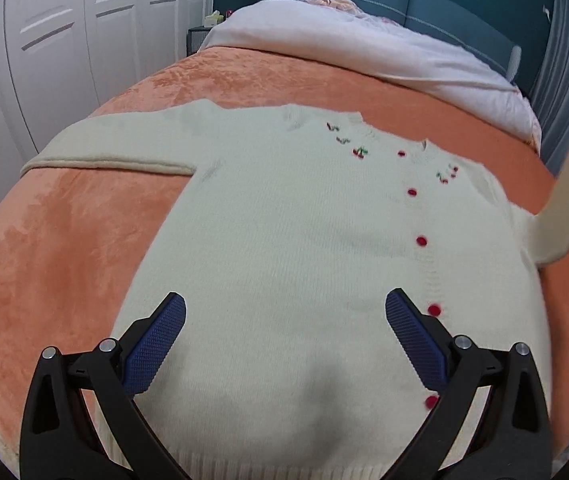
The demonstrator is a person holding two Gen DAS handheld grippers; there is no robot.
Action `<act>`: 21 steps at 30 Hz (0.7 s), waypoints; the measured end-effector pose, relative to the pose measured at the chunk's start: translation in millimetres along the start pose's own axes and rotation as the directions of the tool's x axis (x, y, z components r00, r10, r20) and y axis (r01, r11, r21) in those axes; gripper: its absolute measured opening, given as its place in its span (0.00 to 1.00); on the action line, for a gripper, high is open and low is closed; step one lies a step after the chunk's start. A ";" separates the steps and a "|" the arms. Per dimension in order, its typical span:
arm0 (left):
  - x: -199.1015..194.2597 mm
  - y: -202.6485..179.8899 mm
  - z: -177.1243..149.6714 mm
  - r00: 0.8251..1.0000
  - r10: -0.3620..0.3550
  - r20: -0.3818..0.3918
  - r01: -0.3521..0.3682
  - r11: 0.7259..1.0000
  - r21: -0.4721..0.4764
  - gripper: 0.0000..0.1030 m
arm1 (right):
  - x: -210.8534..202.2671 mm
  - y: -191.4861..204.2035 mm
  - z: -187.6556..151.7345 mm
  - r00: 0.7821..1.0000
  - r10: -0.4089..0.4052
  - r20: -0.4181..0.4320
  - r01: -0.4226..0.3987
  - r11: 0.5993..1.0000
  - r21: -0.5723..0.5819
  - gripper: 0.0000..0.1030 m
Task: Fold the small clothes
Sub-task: 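Grasp a sleeve cuff with the right tool while the left tool grasps the other cuff, then fold both sleeves across the cardigan body and release them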
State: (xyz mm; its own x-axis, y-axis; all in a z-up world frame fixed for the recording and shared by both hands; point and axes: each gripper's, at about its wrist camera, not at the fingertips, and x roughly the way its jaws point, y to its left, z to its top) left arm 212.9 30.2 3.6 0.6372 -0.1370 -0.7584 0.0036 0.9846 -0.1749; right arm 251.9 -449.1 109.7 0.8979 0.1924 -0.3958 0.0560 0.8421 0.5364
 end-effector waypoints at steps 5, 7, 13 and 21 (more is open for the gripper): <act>17.0 8.2 43.0 0.984 -0.177 0.023 0.178 0.963 -0.203 0.95 | 97.7 108.8 -104.5 0.931 0.127 -0.343 -0.197 0.964 -0.177 0.32; 42.0 4.4 61.5 0.970 -0.243 0.012 0.237 0.933 -0.271 0.95 | 103.9 96.2 -131.8 0.931 0.048 -0.361 -0.114 0.980 -0.164 0.33; 151.4 -47.9 88.8 0.943 -0.298 -0.150 0.246 0.925 -0.290 0.95 | 63.3 -5.5 -151.0 0.940 -0.094 -0.328 0.127 0.989 0.081 0.44; 170.0 -61.3 111.7 0.926 -0.365 -0.092 0.285 0.840 -0.462 0.95 | 69.6 -50.6 -160.9 0.957 -0.004 -0.289 0.097 0.947 0.308 0.58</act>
State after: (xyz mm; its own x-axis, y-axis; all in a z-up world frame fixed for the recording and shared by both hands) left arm 407.1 -41.3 -44.5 0.5177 -0.4966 -0.6967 -0.1716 0.7375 -0.6532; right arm 241.3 -397.3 -64.9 0.7335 0.3261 -0.5964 0.2745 0.6607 0.6987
